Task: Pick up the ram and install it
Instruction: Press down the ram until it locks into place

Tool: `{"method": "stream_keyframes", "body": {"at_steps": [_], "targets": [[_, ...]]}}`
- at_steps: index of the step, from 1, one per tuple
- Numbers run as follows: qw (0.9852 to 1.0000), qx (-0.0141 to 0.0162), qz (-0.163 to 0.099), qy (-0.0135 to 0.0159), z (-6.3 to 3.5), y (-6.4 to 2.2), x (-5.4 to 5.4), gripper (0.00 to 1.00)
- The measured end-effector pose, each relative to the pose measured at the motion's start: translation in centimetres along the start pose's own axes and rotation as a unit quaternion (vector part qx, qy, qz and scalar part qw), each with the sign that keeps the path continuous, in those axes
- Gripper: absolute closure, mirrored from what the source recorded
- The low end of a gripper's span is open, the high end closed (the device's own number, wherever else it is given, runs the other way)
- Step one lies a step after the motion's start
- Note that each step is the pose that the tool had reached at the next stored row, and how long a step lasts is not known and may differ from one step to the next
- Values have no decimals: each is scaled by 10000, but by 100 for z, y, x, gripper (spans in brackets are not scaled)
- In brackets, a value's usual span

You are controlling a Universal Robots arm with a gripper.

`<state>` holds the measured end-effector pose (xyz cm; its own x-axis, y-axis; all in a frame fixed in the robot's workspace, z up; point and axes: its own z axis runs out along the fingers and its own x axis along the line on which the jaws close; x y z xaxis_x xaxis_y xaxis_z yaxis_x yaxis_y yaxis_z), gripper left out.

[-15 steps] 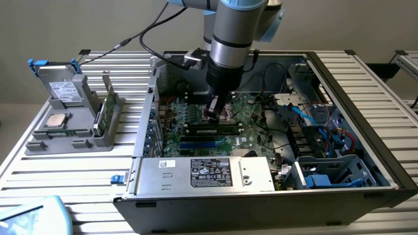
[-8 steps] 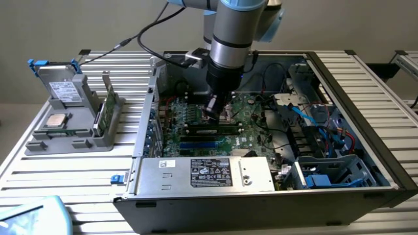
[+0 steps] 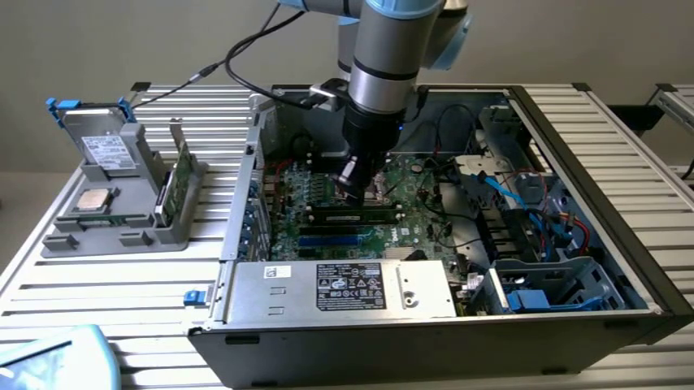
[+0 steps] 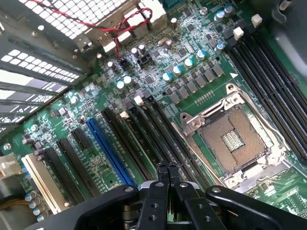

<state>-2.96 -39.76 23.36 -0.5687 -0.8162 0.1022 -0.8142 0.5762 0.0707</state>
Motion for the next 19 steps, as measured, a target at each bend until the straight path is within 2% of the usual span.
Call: {"method": "stream_keyframes", "body": {"at_steps": [6,11,15,19], "targets": [[9996,31,289,-26,0,0,0,90],[9985,52,537,-49,0,0,0,90],[9971,56,753,-67,0,0,0,90],[9951,50,983,-84,0,0,0,90]]}}
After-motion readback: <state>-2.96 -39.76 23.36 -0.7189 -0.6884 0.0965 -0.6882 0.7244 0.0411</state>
